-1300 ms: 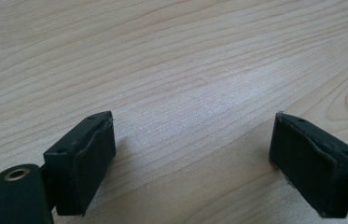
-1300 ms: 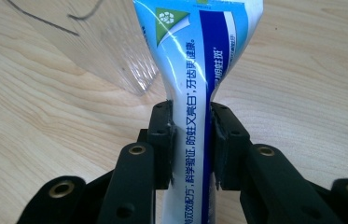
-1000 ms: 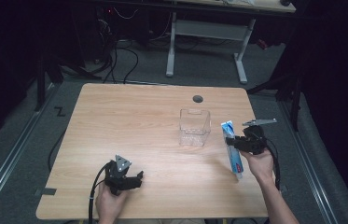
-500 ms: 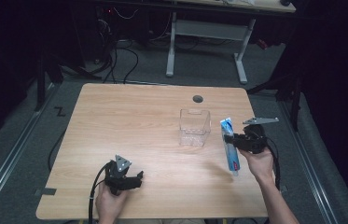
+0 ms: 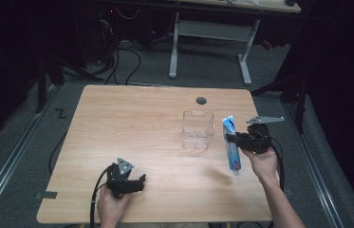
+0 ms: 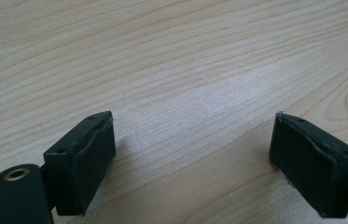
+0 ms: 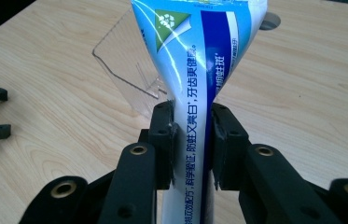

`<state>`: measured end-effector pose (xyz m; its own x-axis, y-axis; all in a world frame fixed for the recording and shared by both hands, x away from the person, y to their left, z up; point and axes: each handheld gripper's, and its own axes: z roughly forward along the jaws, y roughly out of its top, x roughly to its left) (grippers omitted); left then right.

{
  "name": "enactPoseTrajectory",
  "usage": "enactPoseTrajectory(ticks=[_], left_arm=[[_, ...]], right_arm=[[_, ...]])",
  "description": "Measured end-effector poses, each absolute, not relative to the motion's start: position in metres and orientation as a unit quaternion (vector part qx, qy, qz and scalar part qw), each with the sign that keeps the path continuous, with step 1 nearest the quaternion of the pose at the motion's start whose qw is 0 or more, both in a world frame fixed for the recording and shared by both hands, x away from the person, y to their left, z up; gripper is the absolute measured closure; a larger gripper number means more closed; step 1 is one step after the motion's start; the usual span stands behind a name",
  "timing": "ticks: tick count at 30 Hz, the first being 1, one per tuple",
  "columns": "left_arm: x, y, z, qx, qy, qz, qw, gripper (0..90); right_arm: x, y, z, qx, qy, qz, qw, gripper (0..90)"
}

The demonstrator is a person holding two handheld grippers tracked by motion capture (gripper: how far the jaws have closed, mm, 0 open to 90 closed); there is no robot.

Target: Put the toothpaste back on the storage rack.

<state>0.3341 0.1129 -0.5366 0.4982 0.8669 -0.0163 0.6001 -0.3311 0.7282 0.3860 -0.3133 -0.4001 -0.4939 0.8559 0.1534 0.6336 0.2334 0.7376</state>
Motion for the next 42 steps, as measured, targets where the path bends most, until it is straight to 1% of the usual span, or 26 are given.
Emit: enactPoseTrajectory(ticks=[23,35,42], left_arm=[[0.334,0.113,-0.537,0.793,0.463,0.192,0.347,14.8],[0.334,0.113,-0.537,0.793,0.463,0.192,0.348,14.8],[0.334,0.113,-0.537,0.793,0.462,0.192,0.348,14.8]], right_arm=[[0.392,-0.297,-0.37,0.453,0.77,0.423,0.148,73.0],[0.406,-0.279,-0.347,0.434,0.772,0.438,0.156,73.0],[0.413,-0.271,-0.34,0.424,0.777,0.436,0.163,73.0]])
